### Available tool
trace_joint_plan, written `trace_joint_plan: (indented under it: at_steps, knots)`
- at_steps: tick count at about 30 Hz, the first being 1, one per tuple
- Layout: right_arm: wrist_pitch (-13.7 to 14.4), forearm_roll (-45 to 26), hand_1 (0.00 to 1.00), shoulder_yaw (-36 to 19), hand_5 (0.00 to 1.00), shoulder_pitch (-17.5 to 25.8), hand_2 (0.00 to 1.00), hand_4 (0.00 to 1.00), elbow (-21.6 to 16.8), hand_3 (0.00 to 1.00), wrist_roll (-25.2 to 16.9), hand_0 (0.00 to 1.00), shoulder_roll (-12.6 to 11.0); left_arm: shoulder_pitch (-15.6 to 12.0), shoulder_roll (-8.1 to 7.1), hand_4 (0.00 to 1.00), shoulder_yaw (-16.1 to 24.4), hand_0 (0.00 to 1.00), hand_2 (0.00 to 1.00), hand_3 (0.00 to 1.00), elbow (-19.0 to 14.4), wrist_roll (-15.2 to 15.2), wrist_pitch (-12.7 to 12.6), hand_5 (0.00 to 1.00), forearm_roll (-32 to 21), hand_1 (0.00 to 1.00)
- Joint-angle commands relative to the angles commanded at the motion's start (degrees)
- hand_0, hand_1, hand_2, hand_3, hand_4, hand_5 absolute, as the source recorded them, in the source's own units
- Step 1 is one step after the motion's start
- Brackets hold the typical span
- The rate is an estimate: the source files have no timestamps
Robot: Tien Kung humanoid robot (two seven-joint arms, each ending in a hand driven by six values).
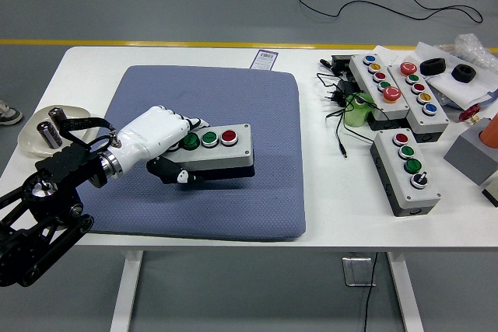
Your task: Pick up the button,place it on the desk,press the button,press the button
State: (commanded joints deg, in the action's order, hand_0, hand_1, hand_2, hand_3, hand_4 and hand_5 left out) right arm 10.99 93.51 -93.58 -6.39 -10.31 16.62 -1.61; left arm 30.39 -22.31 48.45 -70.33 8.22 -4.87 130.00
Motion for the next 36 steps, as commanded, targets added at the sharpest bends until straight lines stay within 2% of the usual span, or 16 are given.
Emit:
trace_joint_plan:
  at_steps: [5, 13, 14, 19, 20, 25, 26, 31, 32, 36]
  knots:
    - [0.0, 0.01, 0.649, 0.01, 0.321, -0.03, 0.687, 0.439, 0.0, 0.601, -0.01, 0.655, 0.01, 0.1, 0.4, 0.847, -0.87, 0.002, 0.014, 0.365, 1.08, -0.21, 0.89, 0.126, 0.0, 0.002]
    - [-0.02, -0.15, 0.65, 0.21, 0.322, -0.04, 0.687, 0.44, 0.0, 0.601, -0.1, 0.655, -0.04, -0.11, 0.73, 0.854, -1.95, 0.002, 0.019, 0.368, 3.07, 0.22, -2.55, 0.147, 0.0, 0.002]
    - [-0.03, -0.14, 0.65, 0.2, 0.322, -0.05, 0.687, 0.44, 0.0, 0.601, -0.11, 0.655, -0.04, -0.1, 0.72, 0.871, -2.03, 0.013, 0.059, 0.403, 3.12, 0.15, -2.8, 0.195, 0.0, 0.002]
    - [-0.05, -0.05, 0.65, 0.18, 0.322, -0.03, 0.687, 0.44, 0.0, 0.601, -0.12, 0.655, -0.07, -0.11, 0.71, 0.871, -2.06, 0.013, 0.059, 0.403, 2.98, -0.31, -2.22, 0.195, 0.0, 0.002]
    - [-0.05, -0.04, 0.649, 0.15, 0.322, -0.03, 0.687, 0.44, 0.0, 0.601, -0.12, 0.655, -0.07, -0.12, 0.68, 0.91, -2.08, 0.076, 0.247, 0.52, 2.87, -0.4, -2.12, 0.317, 0.0, 0.16]
    - [-0.02, 0.03, 0.649, -0.02, 0.322, -0.05, 0.687, 0.44, 0.0, 0.601, -0.04, 0.655, 0.0, -0.14, 0.57, 0.91, -1.93, 0.076, 0.247, 0.52, 1.57, -2.01, 2.2, 0.317, 0.0, 0.16]
    - [-0.01, 0.03, 0.649, -0.03, 0.322, -0.06, 0.687, 0.44, 0.0, 0.601, -0.03, 0.655, 0.01, -0.15, 0.56, 0.946, -1.92, 0.212, 0.538, 0.694, 1.45, -2.09, 2.43, 0.433, 0.0, 0.418]
    - [0.02, 0.0, 0.649, -0.08, 0.322, -0.03, 0.687, 0.44, 0.0, 0.601, -0.01, 0.655, 0.01, -0.2, 0.5, 0.946, -1.72, 0.212, 0.538, 0.694, -0.03, -2.35, 4.49, 0.433, 0.0, 0.418]
    - [0.03, 0.01, 0.649, -0.11, 0.322, -0.02, 0.687, 0.44, 0.0, 0.601, -0.01, 0.655, 0.01, -0.19, 0.5, 0.951, -1.75, 0.642, 0.888, 0.836, -0.19, -2.35, 4.72, 0.454, 0.0, 0.803]
    - [0.04, 0.1, 0.649, -0.14, 0.322, 0.04, 0.687, 0.44, 0.0, 0.601, 0.03, 0.655, 0.0, -0.17, 0.52, 0.951, -1.76, 0.642, 0.888, 0.836, -0.65, -2.75, 5.91, 0.454, 0.0, 0.803]
